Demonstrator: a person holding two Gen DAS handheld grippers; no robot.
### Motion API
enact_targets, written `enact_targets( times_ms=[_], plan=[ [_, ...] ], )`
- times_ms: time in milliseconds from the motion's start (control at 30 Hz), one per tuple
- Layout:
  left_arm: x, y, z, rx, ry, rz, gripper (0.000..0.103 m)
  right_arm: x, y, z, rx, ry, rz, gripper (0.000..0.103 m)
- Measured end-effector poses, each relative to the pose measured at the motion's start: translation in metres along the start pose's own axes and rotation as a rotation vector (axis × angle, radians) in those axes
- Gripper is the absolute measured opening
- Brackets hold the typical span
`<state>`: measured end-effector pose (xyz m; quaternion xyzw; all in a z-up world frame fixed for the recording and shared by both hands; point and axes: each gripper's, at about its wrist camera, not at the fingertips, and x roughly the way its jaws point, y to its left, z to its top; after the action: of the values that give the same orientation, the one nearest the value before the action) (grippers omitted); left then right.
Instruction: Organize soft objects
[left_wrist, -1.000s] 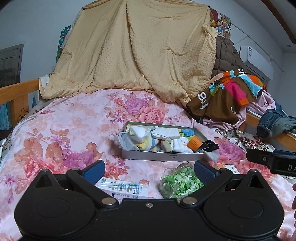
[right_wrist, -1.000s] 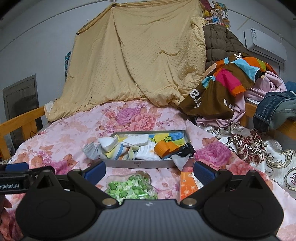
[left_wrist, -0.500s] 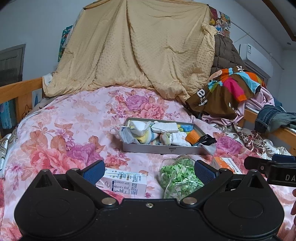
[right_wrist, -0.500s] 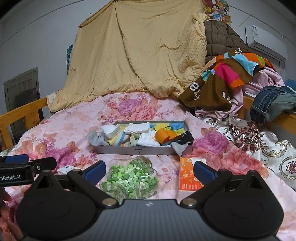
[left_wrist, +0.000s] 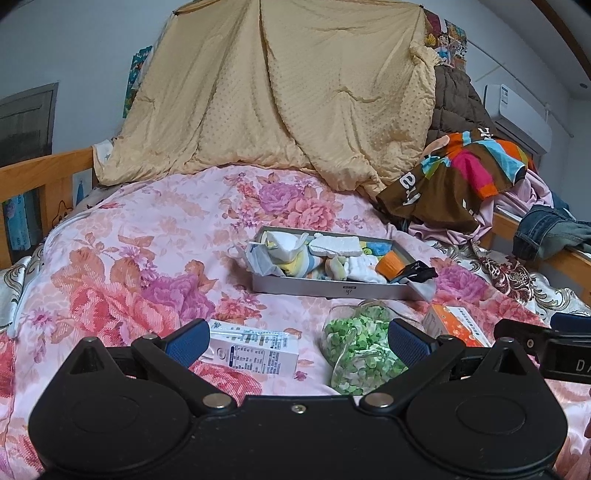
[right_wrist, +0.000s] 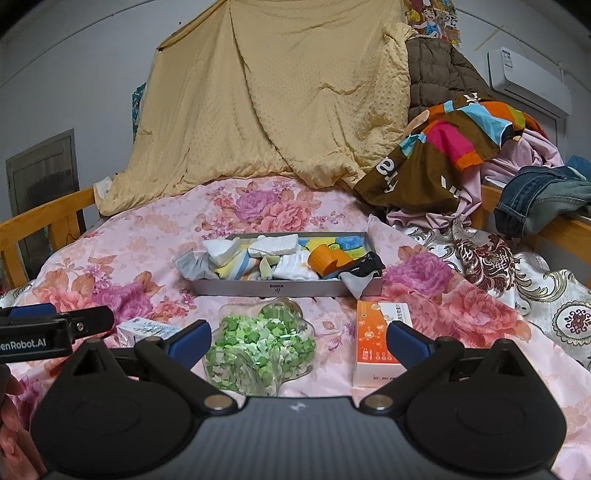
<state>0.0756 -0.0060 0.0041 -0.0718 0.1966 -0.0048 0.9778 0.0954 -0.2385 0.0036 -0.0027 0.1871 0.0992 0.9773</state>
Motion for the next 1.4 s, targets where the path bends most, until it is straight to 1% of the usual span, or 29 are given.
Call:
enact_targets(
  times_ms=[600,1067,1400],
  plan=[
    [0.007,-0.003,-0.006,0.015,0.068,0.016,0.102,0.009,0.003,-0.007,-0.022,0.082,-0.019,0.103],
    [0.012,-0.003,-0.008,0.018,0.105,0.029,0.102,0.013,0.004,-0.009,-0.039,0.105,-0.027,0.103],
    [0.012,-0.004,-0.008,0.019,0.107,0.03,0.102,0.013,0.004,-0.01,-0.045,0.11,-0.027,0.103]
  ],
)
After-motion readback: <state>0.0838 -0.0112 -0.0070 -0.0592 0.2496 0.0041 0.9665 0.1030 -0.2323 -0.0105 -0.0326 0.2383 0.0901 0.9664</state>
